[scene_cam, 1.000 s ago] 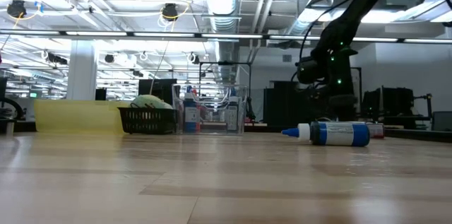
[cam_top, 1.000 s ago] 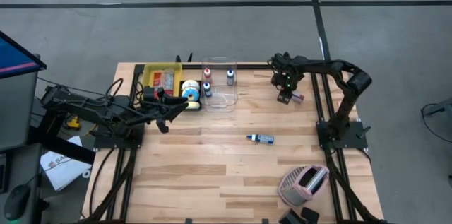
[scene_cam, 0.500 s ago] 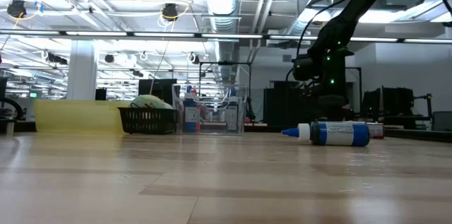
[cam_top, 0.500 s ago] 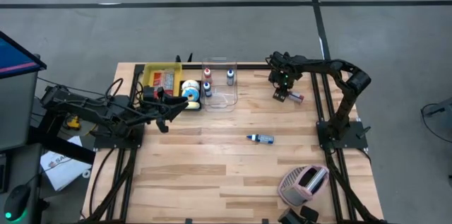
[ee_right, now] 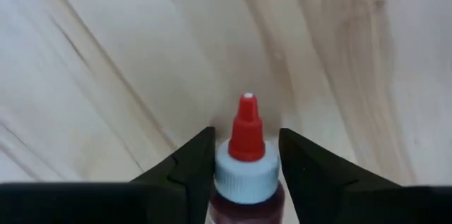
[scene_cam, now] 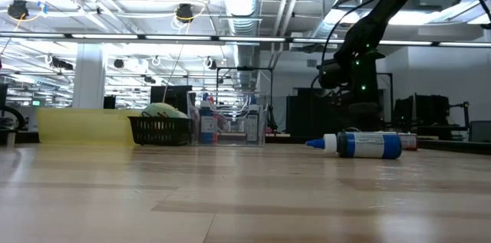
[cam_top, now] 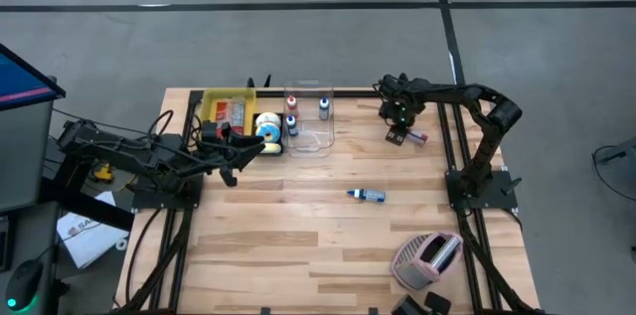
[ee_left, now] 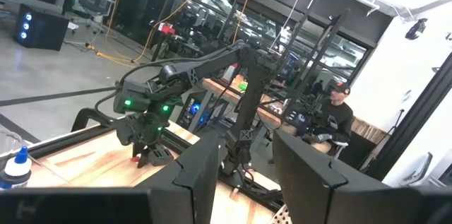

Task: Pick & Place Food Item
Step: Put the red food coloring bottle into the transparent bin

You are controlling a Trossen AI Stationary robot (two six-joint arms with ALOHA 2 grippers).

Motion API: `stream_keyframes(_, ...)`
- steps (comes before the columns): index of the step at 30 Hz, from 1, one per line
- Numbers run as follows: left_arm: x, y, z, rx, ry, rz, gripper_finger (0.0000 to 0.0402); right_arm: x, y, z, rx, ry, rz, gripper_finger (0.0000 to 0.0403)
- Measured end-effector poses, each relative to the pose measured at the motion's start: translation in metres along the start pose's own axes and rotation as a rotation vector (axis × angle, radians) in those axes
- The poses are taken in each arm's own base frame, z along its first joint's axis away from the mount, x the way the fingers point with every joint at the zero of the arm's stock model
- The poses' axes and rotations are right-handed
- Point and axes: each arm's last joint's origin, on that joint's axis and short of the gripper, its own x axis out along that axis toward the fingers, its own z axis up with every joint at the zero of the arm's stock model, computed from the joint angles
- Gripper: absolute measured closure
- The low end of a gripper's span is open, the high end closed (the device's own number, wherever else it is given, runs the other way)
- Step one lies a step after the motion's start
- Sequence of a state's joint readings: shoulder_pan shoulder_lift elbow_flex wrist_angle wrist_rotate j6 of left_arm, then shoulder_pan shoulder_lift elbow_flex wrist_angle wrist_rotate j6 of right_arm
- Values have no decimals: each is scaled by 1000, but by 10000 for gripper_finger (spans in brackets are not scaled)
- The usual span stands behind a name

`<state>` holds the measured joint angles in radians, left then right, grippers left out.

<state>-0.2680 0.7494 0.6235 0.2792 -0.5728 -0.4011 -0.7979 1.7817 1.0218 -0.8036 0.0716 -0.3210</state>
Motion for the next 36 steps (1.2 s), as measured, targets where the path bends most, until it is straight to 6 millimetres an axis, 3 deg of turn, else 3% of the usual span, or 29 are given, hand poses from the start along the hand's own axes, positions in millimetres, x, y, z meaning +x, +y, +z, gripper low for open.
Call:
stream_keyframes(6,0,-1,1,-7,-10,-5,270,0,0,-2,-1,23,0,297)
stream_keyframes(11,0,-1,1,-8,-12,-5,270,-2,5,0,-8,19,-5,299)
stream_keyframes(16,0,-1,1,-8,-11,-5,270,-28,17,21,-18,-84,-26,299)
stream_keyframes(23,0,-1,1,0,-10,-9,270,-110,41,52,75,-577,4,299)
stream_keyframes(28,-2,-4,2,51,-15,-37,270,-161,61,54,256,-997,108,299)
stream_keyframes(31,-4,-7,3,78,-23,-50,270,-173,81,54,341,-1196,136,299)
stream_keyframes(36,-6,-11,1,120,-13,-67,270,-169,121,56,421,-1424,185,299)
